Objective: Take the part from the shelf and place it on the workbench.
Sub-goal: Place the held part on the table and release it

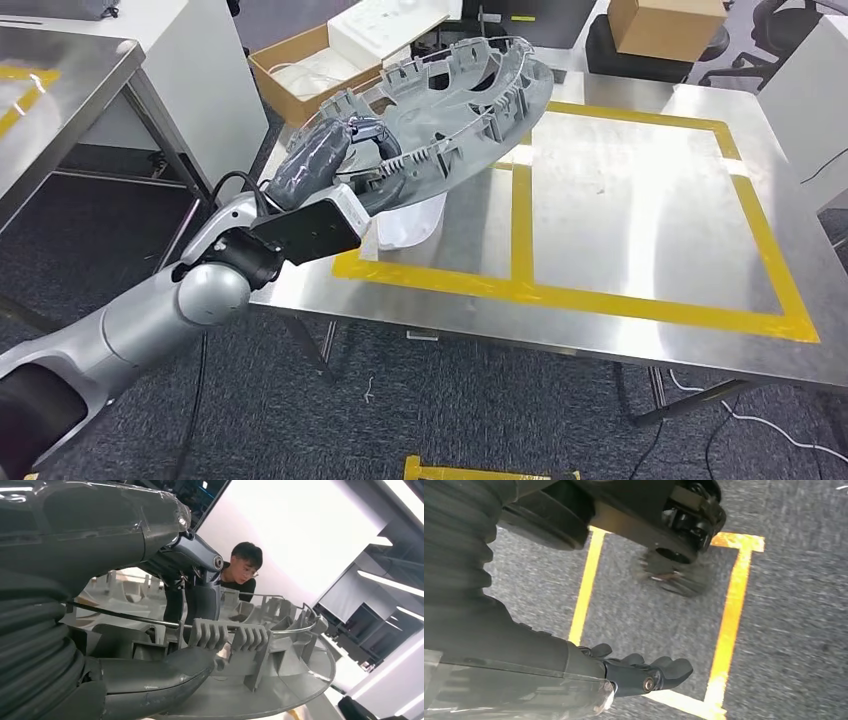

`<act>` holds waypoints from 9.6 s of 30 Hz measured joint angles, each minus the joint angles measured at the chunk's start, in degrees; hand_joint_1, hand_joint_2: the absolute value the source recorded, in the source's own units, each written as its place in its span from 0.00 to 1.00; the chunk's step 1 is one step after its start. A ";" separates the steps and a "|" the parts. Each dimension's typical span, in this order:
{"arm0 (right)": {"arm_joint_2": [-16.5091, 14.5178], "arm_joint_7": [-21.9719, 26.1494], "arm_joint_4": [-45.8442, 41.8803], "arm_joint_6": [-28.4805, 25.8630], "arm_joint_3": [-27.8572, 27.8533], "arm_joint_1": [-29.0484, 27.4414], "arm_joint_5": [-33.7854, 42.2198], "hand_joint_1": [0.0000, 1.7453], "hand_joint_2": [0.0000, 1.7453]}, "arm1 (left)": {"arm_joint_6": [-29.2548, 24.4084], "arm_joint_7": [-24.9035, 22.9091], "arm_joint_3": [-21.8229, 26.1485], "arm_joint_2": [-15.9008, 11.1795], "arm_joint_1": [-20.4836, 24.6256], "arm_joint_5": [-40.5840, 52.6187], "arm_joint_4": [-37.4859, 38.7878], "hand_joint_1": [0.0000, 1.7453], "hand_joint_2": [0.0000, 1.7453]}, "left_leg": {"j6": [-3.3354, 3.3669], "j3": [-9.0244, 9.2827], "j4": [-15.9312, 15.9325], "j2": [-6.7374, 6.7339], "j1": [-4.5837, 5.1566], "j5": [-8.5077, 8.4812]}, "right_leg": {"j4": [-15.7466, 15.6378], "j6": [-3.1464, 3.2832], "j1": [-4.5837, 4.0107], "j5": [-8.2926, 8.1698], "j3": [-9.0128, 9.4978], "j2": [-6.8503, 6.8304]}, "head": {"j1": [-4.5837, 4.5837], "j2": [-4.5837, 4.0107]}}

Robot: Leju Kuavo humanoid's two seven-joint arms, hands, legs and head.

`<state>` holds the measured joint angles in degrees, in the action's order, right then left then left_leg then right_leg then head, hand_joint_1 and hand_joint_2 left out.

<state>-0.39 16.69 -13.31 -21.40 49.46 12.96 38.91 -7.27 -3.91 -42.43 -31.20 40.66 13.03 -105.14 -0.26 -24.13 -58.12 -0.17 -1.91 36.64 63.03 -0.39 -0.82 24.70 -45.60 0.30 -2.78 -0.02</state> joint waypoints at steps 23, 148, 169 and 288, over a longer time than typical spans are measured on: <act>0.13 -0.72 0.09 0.47 0.33 0.28 -0.96 0.00 1.00 | -2.43 1.21 1.15 -1.13 -3.65 0.62 -0.30 1.00 1.00 | 1.36 -15.93 -0.92 -0.32 0.91 -12.79 | 0.37 -0.56 -0.28 9.41 11.26 0.45 | -0.09 0.00; 2.75 -9.35 -0.09 6.62 4.91 3.62 -14.05 0.00 1.00 | 6.64 18.01 -17.57 30.75 14.23 -6.47 45.47 1.00 1.00 | 1.53 -11.93 -1.69 0.43 0.90 -9.55 | 3.23 -1.70 1.09 6.80 6.92 0.01 | -0.08 0.00; 1.57 -10.15 -0.20 6.74 5.95 5.01 -15.32 0.00 1.00 | 12.67 19.89 -22.11 37.45 15.03 -6.52 51.46 1.00 1.00 | -0.13 -15.95 -10.13 0.19 1.44 -7.00 | -5.21 0.88 1.06 1.36 10.41 0.08 | -0.42 0.00; 7.68 3.02 0.46 -6.13 -12.88 -7.66 9.04 0.00 0.00 | -29.91 39.09 41.74 42.45 -57.99 25.08 -15.94 0.00 0.00 | 3.21 -8.93 0.23 -0.03 2.13 -8.67 | 7.39 -3.21 2.26 11.52 8.19 -0.13 | -0.27 0.00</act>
<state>7.29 19.70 -12.85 -27.53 36.58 5.30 47.95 -37.18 35.18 -0.69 11.25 -17.32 38.11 -121.08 2.95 -33.06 -57.90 -0.20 0.22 27.97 70.43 -3.60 1.45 36.22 -37.41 0.17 -3.05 -0.02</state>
